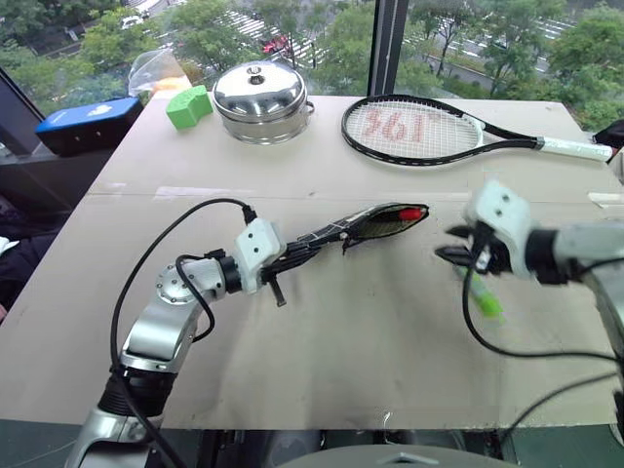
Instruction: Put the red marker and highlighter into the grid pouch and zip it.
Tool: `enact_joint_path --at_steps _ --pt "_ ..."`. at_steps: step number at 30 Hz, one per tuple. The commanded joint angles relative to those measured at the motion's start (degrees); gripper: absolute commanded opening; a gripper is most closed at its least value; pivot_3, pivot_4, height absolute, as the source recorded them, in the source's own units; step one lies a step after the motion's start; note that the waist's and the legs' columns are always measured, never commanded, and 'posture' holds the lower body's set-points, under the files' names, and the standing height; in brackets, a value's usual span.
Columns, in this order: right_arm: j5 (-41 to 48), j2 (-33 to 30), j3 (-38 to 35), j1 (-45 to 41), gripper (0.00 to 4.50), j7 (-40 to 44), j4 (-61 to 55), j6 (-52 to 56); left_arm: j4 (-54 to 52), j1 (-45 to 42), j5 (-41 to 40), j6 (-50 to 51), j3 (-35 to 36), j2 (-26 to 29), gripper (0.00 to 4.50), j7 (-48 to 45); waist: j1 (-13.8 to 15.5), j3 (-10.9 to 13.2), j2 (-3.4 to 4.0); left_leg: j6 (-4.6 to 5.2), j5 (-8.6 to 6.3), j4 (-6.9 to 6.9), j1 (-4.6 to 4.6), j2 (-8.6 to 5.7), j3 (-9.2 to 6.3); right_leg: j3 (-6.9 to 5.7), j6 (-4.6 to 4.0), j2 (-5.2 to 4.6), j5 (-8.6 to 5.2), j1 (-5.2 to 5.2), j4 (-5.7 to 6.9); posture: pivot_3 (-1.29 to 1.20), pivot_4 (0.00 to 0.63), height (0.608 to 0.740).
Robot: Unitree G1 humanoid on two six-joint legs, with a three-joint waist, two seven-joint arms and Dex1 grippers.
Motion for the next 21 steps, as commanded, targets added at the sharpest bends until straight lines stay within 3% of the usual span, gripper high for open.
enact_joint_path --at_steps 1,3,6,18,21 --pt "-4.5 3.5 -1.3 8.2 1.64 -11.9 1.0 -0.2 0.1 -1.4 -0.4 -1.5 0.5 0.1 0.00 -1.0 -0.1 0.0 0.00 -0.03 0.02 -0.02 0.01 0.01 -0.01 0.04 0.00 0.01 0.00 0.00 0.02 0.00 0.150 0.740" --pt "-5.2 10.2 -2.9 10.9 1.64 -18.0 4.2 -0.9 0.6 -1.8 -0.2 -1.9 0.2 0.1 0.00 -1.5 -0.2 0.0 0.05 -0.10 0.06 -0.02 0.06 0.01 0.08 0.07 0.00 0.10 0.00 -0.02 0.06 0.00 0.150 0.740" --pt "-6.2 14.7 -1.9 13.5 1.64 -23.6 8.2 -2.8 0.6 -2.0 0.0 -2.2 0.0 0.2 0.00 -1.9 -0.3 0.0 0.02 -0.12 0.08 -0.03 0.21 0.03 0.20 0.18 0.03 0.37 -0.01 0.00 0.10 0.00 0.150 0.740" --pt "-2.7 15.4 -4.1 15.3 1.64 -27.0 11.4 -4.6 -1.2 -0.8 0.0 -2.2 0.0 0.1 0.00 -1.7 -0.1 -0.1 -0.17 0.08 -0.04 -0.02 0.24 0.04 0.13 0.33 0.03 0.43 -0.03 0.09 0.04 0.00 0.150 0.740" --pt "-2.6 13.6 -3.4 15.9 0.84 -27.2 11.9 -5.7 -1.3 -0.6 0.0 -2.2 -0.1 0.0 0.00 -1.6 -0.1 -0.1 -0.17 0.10 -0.05 -0.02 0.22 0.04 0.09 0.38 0.02 0.43 -0.03 0.09 0.04 0.00 0.150 0.740"
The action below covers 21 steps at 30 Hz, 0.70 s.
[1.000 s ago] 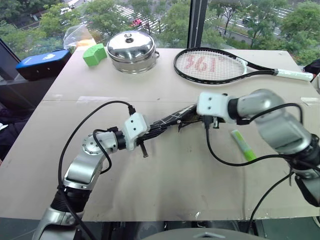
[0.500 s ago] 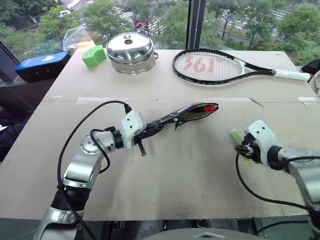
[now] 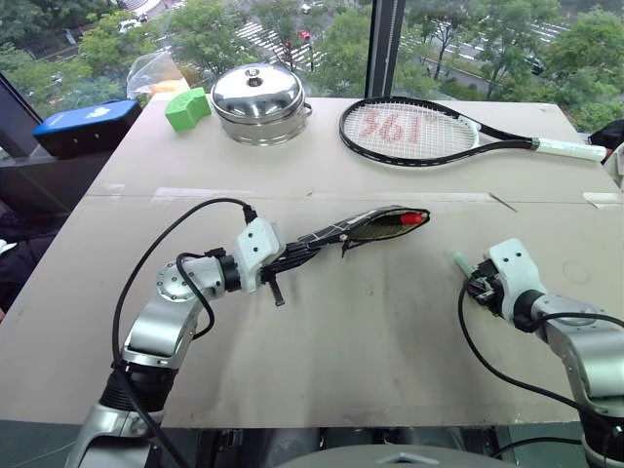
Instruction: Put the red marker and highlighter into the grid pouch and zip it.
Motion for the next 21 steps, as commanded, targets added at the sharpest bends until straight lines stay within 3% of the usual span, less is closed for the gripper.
enact_joint_path --at_steps 1,3,7,11,14,21 --pt "0.2 -1.9 -0.4 1.3 0.41 -1.0 2.1 -0.1 -2.8 -0.1 -0.2 -0.9 0.1 0.0 0.00 0.1 0.0 0.0 -0.02 0.01 -0.01 0.00 0.00 -0.01 0.02 0.02 0.00 -0.01 0.00 0.00 0.00 0.00 0.150 0.740" --pt "1.3 -2.4 -1.2 1.1 0.18 -0.7 1.1 -0.2 -2.9 0.1 -0.2 -0.8 0.2 -0.1 0.00 0.2 0.0 -0.1 -0.09 0.01 -0.01 0.00 -0.01 -0.01 -0.01 0.01 0.00 -0.01 0.00 0.00 -0.02 0.00 0.150 0.740" --pt "3.9 -5.3 -2.3 0.0 0.18 1.8 -2.8 -1.0 -3.4 0.5 -0.3 -0.6 0.2 -0.1 0.00 0.4 0.1 0.0 0.03 0.03 -0.01 0.00 -0.05 -0.01 -0.01 0.03 0.00 -0.02 0.00 -0.01 -0.03 0.00 0.150 0.740" --pt "10.9 -9.4 1.1 -10.3 0.18 8.8 -10.7 -3.1 -3.5 0.3 -0.3 -0.4 0.0 -0.1 0.00 0.3 -0.6 0.4 0.42 0.04 -0.02 -0.04 -0.06 0.00 0.09 0.10 0.01 0.05 0.01 -0.12 -0.03 0.00 0.150 0.740" --pt "5.9 -18.1 12.9 -19.5 0.18 11.4 -9.7 -8.7 -3.7 0.0 -0.3 -0.2 -0.3 0.0 0.00 0.3 -0.7 0.4 0.40 0.04 -0.02 -0.07 -0.02 0.02 -0.01 0.09 0.18 0.08 -0.10 -0.11 -0.02 0.00 0.150 0.740" --pt "-4.5 -22.7 31.0 -34.7 0.18 16.3 1.4 -19.8 -4.4 -0.9 -0.5 0.2 -1.1 -0.5 0.00 0.7 -0.1 0.4 0.26 -0.17 0.10 -0.02 -0.13 -0.03 0.02 0.06 -0.01 0.01 0.00 -0.13 -0.13 0.00 0.150 0.740"
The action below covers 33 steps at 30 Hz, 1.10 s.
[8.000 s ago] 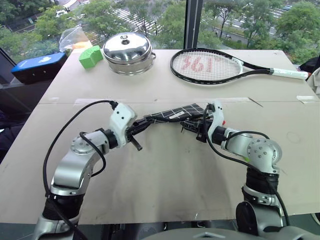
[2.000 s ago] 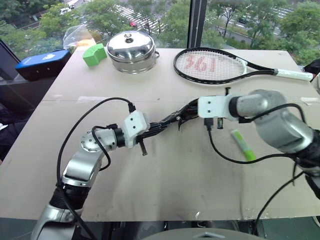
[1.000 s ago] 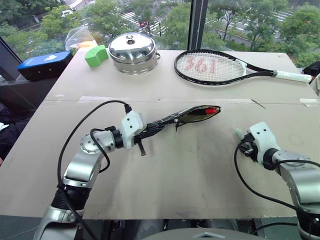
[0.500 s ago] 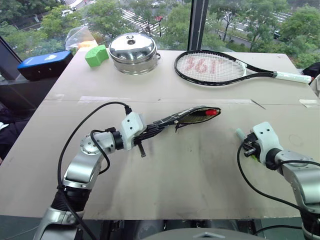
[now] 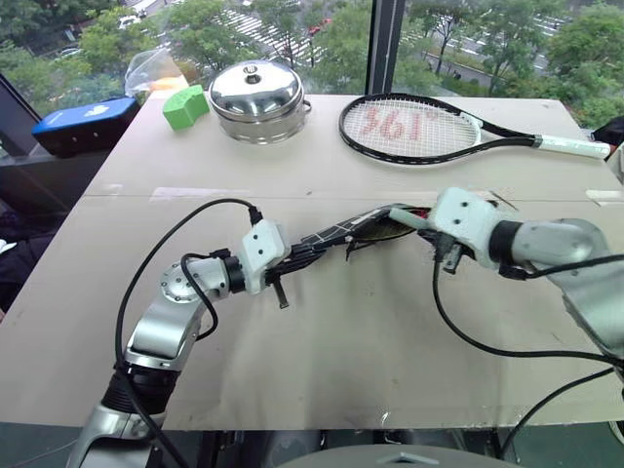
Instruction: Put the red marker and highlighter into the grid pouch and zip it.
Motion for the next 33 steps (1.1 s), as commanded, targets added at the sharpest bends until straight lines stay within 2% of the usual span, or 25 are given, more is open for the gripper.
enact_joint_path --at_steps 1,7,12,13,14,16,17,19,21,23,25,29,33 --pt "-6.5 -1.6 5.6 -5.4 0.18 2.8 4.7 -6.9 -2.5 -1.0 -0.5 -0.1 0.2 -0.4 0.00 0.3 0.0 0.0 -0.01 -0.01 0.01 0.00 0.00 -0.02 0.04 -0.02 0.00 -0.01 0.00 0.00 -0.02 0.00 0.150 0.740" --pt "-14.5 1.5 12.8 -13.0 0.18 6.8 12.4 -16.9 -3.5 -0.9 -0.6 0.5 -0.1 -0.8 0.00 0.9 -0.1 0.0 -0.02 -0.03 0.02 0.01 0.03 0.01 0.08 -0.11 0.01 0.00 0.01 0.00 0.01 0.00 0.150 0.740" --pt "-17.1 11.6 17.3 -17.7 0.18 10.3 21.7 -21.3 -3.9 -1.0 -0.4 0.7 -0.6 -1.4 0.00 1.2 -0.7 0.0 -0.02 -0.06 0.04 0.00 0.08 0.06 0.10 -0.13 0.02 0.05 0.01 0.00 0.08 0.00 0.150 0.740" --pt "-17.3 12.8 17.1 -17.8 1.19 10.8 23.0 -21.7 -3.9 -1.0 -0.2 0.7 -0.7 -1.5 0.00 1.3 -0.8 0.0 -0.02 -0.08 0.05 0.00 0.08 0.06 0.09 -0.14 0.01 0.05 0.01 0.01 0.11 0.00 0.150 0.740" --pt "-17.6 13.6 16.5 -17.7 1.45 10.6 23.7 -21.8 -4.0 -1.0 -0.1 0.8 -0.7 -1.5 0.00 1.5 -0.7 0.0 -0.02 -0.09 0.06 0.00 0.07 0.06 0.08 -0.15 0.01 0.05 0.02 0.00 0.12 0.00 0.150 0.740" --pt "-18.0 13.8 13.8 -16.6 2.57 9.9 23.6 -20.5 -3.8 -0.9 0.1 0.7 -0.4 -1.6 0.00 1.9 -0.2 0.0 -0.02 -0.09 0.06 0.02 0.01 0.04 0.04 -0.23 0.00 0.01 0.02 0.01 0.10 0.00 0.150 0.740" --pt "-15.8 13.8 10.4 -15.1 2.92 10.2 21.7 -17.2 -3.7 -0.9 0.0 0.9 -0.2 -1.7 0.00 2.2 0.0 0.0 -0.02 -0.09 0.06 0.02 0.01 0.03 0.05 -0.23 0.00 -0.01 0.02 0.01 0.09 0.00 0.150 0.740" --pt "-11.3 14.0 3.7 -12.4 2.92 10.8 17.6 -10.0 -3.8 -0.6 -0.1 1.3 0.1 -1.9 0.00 2.9 0.3 0.0 -0.03 -0.09 0.06 0.03 -0.04 0.00 0.02 -0.28 0.00 -0.05 0.02 0.03 0.04 0.00 0.150 0.740" --pt "-4.1 16.3 -6.2 -10.4 2.92 11.8 11.1 2.0 -3.7 -0.5 -0.3 1.7 0.5 -2.1 0.00 3.5 0.2 0.0 -0.04 -0.08 0.05 0.05 -0.08 -0.02 0.00 -0.32 0.00 -0.11 0.03 0.03 0.03 0.00 0.150 0.740" --pt "4.3 20.9 -16.5 -10.0 2.92 13.4 3.9 16.8 -3.3 -0.9 -0.5 2.1 0.7 -2.3 0.00 3.9 0.0 0.0 -0.02 -0.08 0.05 0.05 -0.06 -0.02 -0.02 -0.35 0.00 -0.15 0.04 0.03 0.08 0.00 0.150 0.740" --pt "10.0 25.4 -22.9 -9.1 2.92 14.1 -2.0 28.7 -2.9 -1.4 -0.5 2.3 0.6 -2.5 0.00 3.9 -0.2 0.0 -0.02 -0.09 0.05 0.03 -0.03 0.04 -0.05 -0.36 -0.01 -0.23 0.05 0.03 0.14 0.00 0.150 0.740" --pt "12.3 30.0 -23.7 -2.6 2.92 7.8 -6.5 37.1 -2.2 -2.5 -0.6 2.2 0.1 -2.7 0.00 3.5 -0.1 0.0 -0.03 0.12 -0.09 -0.04 0.07 0.10 -0.26 -0.41 -0.04 -0.32 0.03 0.12 0.17 0.00 0.150 0.740" --pt "10.7 36.6 -23.6 2.5 2.92 -1.2 -4.8 37.7 -1.6 -3.5 -0.7 2.3 0.1 -2.6 0.00 2.9 -0.1 0.0 0.02 0.12 -0.07 -0.01 0.01 -0.03 -0.16 -0.34 -0.04 -0.28 0.04 0.04 0.18 0.00 0.150 0.740"
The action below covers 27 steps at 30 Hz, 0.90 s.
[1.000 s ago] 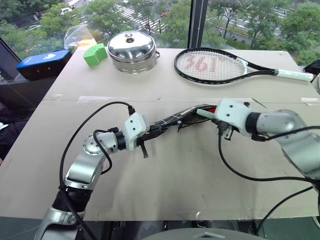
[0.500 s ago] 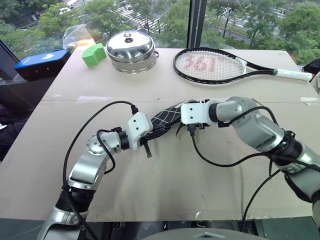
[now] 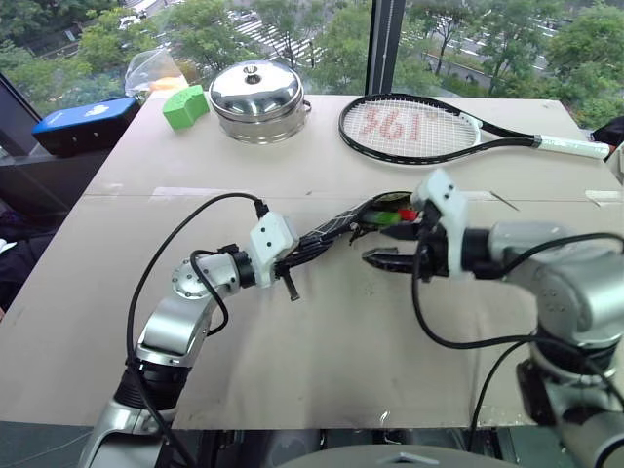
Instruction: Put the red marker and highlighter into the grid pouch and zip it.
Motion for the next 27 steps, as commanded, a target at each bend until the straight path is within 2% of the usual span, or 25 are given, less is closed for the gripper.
enact_joint_path --at_steps 1,10,13,18,23,27 --pt "-1.3 4.0 -0.8 2.0 2.92 -7.7 0.7 -0.9 -0.7 -1.3 -0.9 -0.3 0.8 0.2 0.00 -0.6 0.0 0.0 0.00 -0.10 0.06 0.01 0.01 -0.01 0.01 0.00 0.00 0.02 0.00 0.01 0.00 0.00 0.150 0.740" --pt "-1.3 15.1 0.7 3.1 2.92 -19.4 9.5 -11.7 -1.4 -1.3 -1.0 0.4 1.3 1.0 0.00 -1.1 -0.3 0.0 -0.04 -0.22 0.13 -0.02 0.04 0.01 0.06 0.04 0.02 0.32 -0.01 0.00 -0.01 0.00 0.150 0.740" --pt "-0.3 17.1 -0.3 2.0 2.17 -21.3 11.8 -14.0 -2.1 -1.0 -1.0 0.7 1.5 1.4 0.00 -1.0 -0.3 0.0 -0.04 -0.22 0.13 -0.02 0.02 0.01 0.06 0.04 0.03 0.32 -0.01 -0.01 -0.03 0.00 0.150 0.740" --pt "1.2 16.8 -0.3 1.2 0.10 -22.7 13.7 -15.8 -3.6 0.2 -0.7 0.7 1.3 1.9 0.00 -0.6 -0.3 0.0 -0.04 -0.22 0.13 -0.02 0.03 0.01 0.07 0.07 0.03 0.31 -0.01 0.00 -0.04 0.00 0.150 0.740" --pt "2.7 15.2 -1.4 0.9 0.04 -23.8 13.5 -15.8 -4.8 1.8 -0.5 0.3 1.4 2.6 0.00 -0.6 -0.8 0.0 -0.03 -0.23 0.13 -0.04 0.03 0.02 0.07 0.07 0.03 0.31 -0.01 0.00 -0.04 0.00 0.150 0.740" --pt "4.0 10.3 -5.4 0.4 0.04 -24.0 11.3 -14.0 -4.8 3.0 -0.2 -0.1 1.9 3.2 0.00 -0.5 -0.9 0.0 -0.03 -0.22 0.13 -0.04 0.03 0.02 0.07 0.07 0.03 0.30 -0.01 0.00 -0.05 0.00 0.150 0.740"
